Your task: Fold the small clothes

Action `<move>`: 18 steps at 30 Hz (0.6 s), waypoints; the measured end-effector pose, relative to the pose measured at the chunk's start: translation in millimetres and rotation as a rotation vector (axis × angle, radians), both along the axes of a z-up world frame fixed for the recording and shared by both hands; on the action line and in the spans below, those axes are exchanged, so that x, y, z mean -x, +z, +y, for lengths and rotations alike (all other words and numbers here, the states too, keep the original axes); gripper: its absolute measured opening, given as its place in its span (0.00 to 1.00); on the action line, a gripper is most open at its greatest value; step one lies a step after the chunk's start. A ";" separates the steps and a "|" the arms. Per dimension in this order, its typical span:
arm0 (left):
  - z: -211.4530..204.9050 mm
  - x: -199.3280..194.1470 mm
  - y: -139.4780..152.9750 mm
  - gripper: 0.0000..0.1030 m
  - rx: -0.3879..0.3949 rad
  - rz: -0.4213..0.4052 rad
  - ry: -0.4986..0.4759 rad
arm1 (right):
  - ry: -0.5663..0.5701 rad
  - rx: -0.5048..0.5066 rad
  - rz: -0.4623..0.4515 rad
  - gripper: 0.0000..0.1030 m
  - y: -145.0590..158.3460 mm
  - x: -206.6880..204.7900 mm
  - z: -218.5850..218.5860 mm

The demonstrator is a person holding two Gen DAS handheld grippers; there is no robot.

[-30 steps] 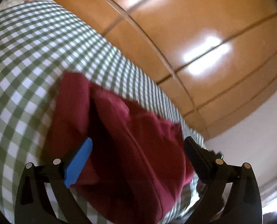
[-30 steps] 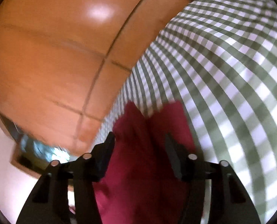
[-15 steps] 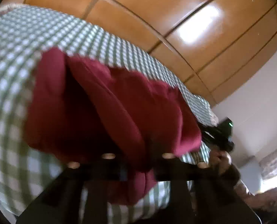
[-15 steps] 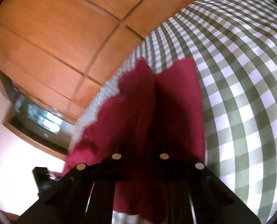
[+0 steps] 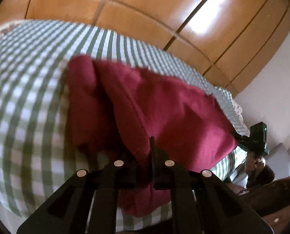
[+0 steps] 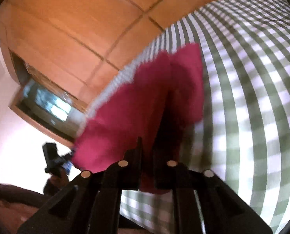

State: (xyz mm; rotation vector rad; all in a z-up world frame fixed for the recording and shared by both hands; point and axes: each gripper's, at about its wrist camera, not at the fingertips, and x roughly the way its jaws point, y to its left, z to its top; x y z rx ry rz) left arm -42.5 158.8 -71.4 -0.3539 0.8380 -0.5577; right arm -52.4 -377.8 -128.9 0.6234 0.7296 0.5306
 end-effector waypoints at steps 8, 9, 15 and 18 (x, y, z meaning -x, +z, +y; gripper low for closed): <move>23.9 -19.4 27.0 0.85 0.142 -0.071 0.100 | -0.104 0.188 -0.122 0.45 48.4 -24.5 7.9; 23.8 -28.7 26.1 0.85 0.145 -0.057 0.106 | -0.108 0.191 -0.114 0.45 50.2 -34.8 8.9; 8.4 -80.4 9.6 0.85 0.057 0.065 0.155 | -0.165 0.225 -0.002 0.47 40.0 -117.6 8.7; -7.4 -90.5 5.1 0.73 -0.085 0.080 0.168 | -0.171 0.220 0.053 0.36 31.2 -141.0 13.0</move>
